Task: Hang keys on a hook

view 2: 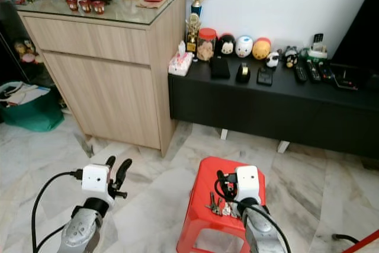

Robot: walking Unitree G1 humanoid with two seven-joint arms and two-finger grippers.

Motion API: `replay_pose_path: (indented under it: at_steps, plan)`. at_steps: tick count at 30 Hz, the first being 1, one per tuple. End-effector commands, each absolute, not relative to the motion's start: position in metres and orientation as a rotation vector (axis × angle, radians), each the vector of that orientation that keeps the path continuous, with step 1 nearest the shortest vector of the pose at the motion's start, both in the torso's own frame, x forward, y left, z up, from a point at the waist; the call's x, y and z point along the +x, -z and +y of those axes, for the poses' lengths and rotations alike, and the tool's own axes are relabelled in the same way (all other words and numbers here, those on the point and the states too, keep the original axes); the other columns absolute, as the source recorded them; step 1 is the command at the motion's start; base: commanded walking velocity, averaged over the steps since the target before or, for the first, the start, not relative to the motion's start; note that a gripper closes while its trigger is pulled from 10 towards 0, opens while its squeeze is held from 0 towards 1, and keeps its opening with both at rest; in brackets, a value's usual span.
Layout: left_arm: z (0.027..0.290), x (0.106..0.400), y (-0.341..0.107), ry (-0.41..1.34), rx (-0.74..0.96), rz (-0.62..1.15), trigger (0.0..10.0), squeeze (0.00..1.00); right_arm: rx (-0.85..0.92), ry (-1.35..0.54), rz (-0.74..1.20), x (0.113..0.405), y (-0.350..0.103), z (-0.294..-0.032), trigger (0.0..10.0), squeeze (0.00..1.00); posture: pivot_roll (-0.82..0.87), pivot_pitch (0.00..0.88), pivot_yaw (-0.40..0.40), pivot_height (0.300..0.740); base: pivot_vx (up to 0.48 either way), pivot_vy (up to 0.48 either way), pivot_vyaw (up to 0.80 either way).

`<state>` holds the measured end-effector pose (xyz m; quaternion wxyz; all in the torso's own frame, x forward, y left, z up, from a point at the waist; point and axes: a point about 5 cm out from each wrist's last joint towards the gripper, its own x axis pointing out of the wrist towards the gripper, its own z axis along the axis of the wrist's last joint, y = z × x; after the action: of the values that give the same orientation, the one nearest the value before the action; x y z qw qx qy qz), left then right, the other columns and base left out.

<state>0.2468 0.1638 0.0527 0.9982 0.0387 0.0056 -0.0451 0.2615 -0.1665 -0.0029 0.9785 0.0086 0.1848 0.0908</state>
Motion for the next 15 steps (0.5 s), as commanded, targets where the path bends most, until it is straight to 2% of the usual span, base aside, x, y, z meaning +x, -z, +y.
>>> replay_pose_path:
  at_steps: [1, 15]
  plan:
    - [0.1638, 0.2462, -0.0489, 0.083, 0.065, 0.03, 10.0, 0.0, 0.024, -0.183, 0.379, 0.2592, 0.0053, -0.1676, 10.0, 0.0, -0.05, 0.0, -0.052, 0.641, 0.0, 0.0, 0.0]
    - [0.1618, 0.2486, -0.0494, 0.084, 0.06, 0.03, 10.0, 0.0, 0.027, -0.225, 0.406, 0.2606, 0.008, -0.1628, 10.0, 0.0, -0.05, 0.0, -0.053, 0.641, 0.0, 0.0, 0.0]
